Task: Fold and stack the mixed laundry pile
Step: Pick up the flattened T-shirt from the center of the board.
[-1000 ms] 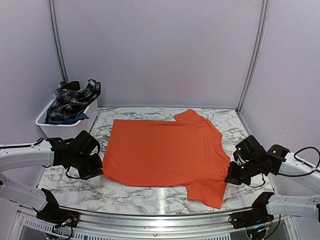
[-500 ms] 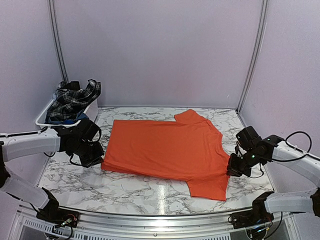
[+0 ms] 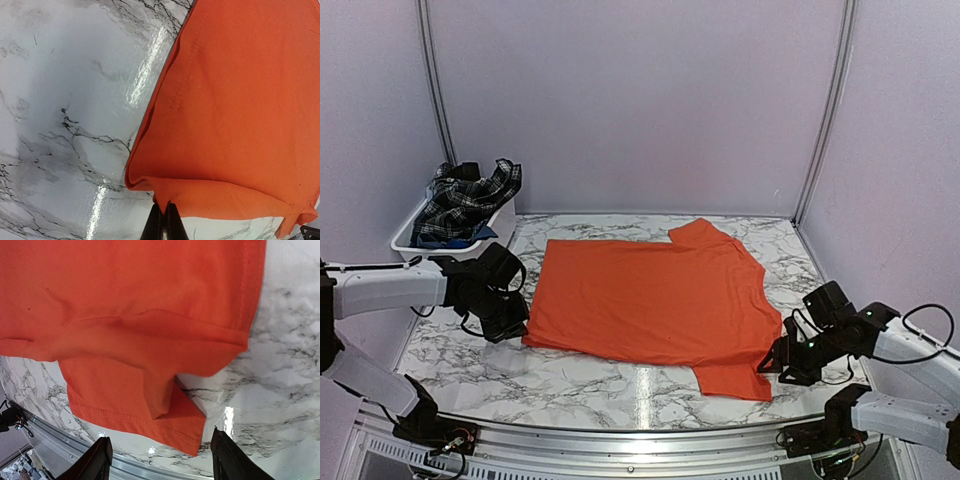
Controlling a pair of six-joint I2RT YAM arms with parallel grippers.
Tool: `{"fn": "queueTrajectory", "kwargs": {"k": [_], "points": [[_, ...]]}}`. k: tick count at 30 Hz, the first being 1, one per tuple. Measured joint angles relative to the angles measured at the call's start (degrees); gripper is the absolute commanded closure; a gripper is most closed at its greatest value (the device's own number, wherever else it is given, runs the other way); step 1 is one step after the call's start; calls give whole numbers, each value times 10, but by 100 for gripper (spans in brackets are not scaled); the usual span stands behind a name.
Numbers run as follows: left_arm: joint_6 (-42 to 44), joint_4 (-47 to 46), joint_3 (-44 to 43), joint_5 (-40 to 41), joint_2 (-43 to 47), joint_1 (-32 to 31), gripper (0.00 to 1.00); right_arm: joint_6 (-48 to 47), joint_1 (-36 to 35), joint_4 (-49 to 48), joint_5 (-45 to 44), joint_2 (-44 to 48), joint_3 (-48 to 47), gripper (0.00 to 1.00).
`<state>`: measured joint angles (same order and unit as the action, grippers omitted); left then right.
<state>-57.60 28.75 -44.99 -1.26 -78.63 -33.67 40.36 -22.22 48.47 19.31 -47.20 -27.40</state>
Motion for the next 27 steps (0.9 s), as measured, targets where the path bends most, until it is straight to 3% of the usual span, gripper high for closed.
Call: {"fn": "queueTrajectory", "kwargs": {"k": [8, 13, 15, 18, 27], "points": [[-1, 0, 21, 0, 15, 0, 100, -16, -6, 5, 10, 11, 55, 55], [-1, 0, 21, 2, 15, 0, 100, -12, -59, -16, -2, -24, 55, 68], [-1, 0, 21, 2, 15, 0, 100, -7, -85, -29, -3, -42, 54, 76], [-1, 0, 23, 2, 17, 0, 100, 1, -104, -43, -4, -54, 54, 100], [0, 0, 31, 2, 46, -4, 100, 26, -112, -13, -7, 8, 20, 100]]}}
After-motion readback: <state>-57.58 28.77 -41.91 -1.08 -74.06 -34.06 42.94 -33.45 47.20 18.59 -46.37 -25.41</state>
